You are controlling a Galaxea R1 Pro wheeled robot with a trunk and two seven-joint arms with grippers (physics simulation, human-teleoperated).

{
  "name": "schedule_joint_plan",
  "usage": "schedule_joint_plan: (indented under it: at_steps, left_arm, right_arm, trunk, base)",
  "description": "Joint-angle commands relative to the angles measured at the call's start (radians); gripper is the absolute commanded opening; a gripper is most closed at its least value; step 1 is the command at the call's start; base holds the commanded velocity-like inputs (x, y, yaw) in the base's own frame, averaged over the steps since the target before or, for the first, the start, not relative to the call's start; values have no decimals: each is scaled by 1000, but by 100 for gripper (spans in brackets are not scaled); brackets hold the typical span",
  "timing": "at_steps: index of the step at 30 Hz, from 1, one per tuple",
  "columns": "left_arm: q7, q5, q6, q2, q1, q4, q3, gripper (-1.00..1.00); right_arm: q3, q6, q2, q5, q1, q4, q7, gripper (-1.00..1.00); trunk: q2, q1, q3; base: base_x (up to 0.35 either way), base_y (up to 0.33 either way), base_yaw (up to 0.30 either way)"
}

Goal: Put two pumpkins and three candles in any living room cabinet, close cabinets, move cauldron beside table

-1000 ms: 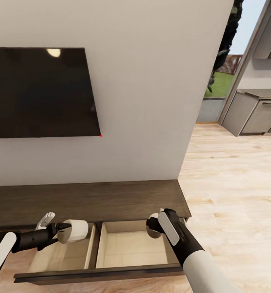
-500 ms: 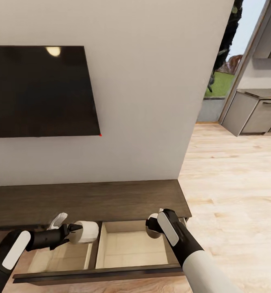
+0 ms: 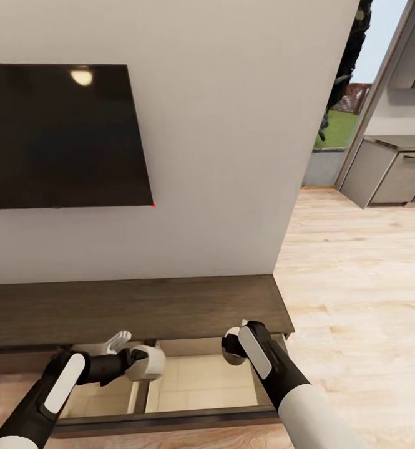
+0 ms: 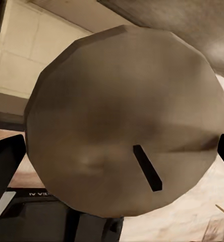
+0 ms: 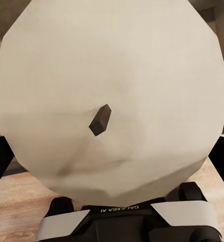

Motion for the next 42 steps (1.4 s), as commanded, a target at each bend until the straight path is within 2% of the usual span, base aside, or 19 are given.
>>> schedule_joint_plan:
  at_steps: [1,4,6,8,12,14,16,18,20,22,24,26,29,33,37,39,42]
  left_arm:
    - [30,-5,-22,-15,0,0,-3,-100]
    - [156,-41,-81,-74,-1,0,-48,-100]
    - [240,-54,-97,-127,-1,0,-88,-100]
    - [273,-57,-101,-153,-2,0,-98,-100]
    - [301,-73,-114,-196,-4,-1,-105,-100]
    - [304,-113,-141,-209,-5,-1,-106,-100]
    - [306,-170,-160,-224,-5,-1,-107,-100]
    - [306,-220,-168,-249,-5,0,-108,-100]
    - [306,-256,-172,-271,-5,3,-108,-100]
    - [307,-277,-177,-289,-5,6,-111,-100]
    - [307,-285,-197,-299,-5,10,-128,-100]
    - [314,-289,-229,-303,-5,16,-170,-100]
    - [350,-290,-243,-307,-5,23,-202,-100]
    - [406,-290,-268,-332,-5,38,-213,-100]
    - [431,-289,-289,-339,-5,48,-214,-100]
    - [434,-289,-291,-341,-5,51,-214,-100]
    - [436,-290,-294,-341,-5,55,-215,-100]
  right_arm:
    - [2,0,0,0,0,1,0,-100]
    - [4,1,0,-1,0,4,0,-100]
    - [4,1,0,-1,0,5,0,-100]
    - [4,1,0,-1,0,5,0,-100]
    - [5,1,0,-1,0,5,0,-100]
    - [5,2,0,-1,0,5,-1,-100]
    - [6,3,0,-3,0,9,-1,-100]
    - [9,6,0,-3,0,14,-2,-100]
    - [23,4,0,-5,0,17,-3,-100]
    - [33,3,0,-5,0,24,-3,-100]
    - [38,2,0,-5,0,44,-3,-100]
    - [40,1,0,-4,0,67,-4,-100]
    - [42,1,0,-5,0,78,-4,-100]
    - [42,1,0,-5,0,83,-4,-100]
    - [46,-1,0,-3,0,85,-2,-100]
    - [64,-7,0,-2,0,85,-2,-100]
    - [112,-54,0,-3,0,85,0,-100]
  trunk:
    - [-7,4,-3]
    - [-28,15,-13]
    - [-42,23,-19]
    - [-56,31,-25]
    - [-84,46,-38]
    - [-98,54,-44]
    - [-112,61,-50]
    - [-126,69,-56]
    - [-140,77,-63]
    - [-154,84,-69]
    - [-168,92,-75]
    - [-182,100,-82]
    - [-203,111,-91]
    - [-231,127,-103]
    - [-259,142,-116]
    - [-273,150,-122]
    - [-294,161,-132]
  base:
    - [0,0,0]
    - [0,0,0]
    - [0,0,0]
    - [0,0,0]
    - [0,0,0]
    - [0,0,0]
    - [0,0,0]
    - [0,0,0]
    - [0,0,0]
    - [0,0,0]
    - [0,0,0]
    - [0,0,0]
    - [0,0,0]
    - [0,0,0]
    - [0,0,0]
    - [0,0,0]
    - [0,0,0]
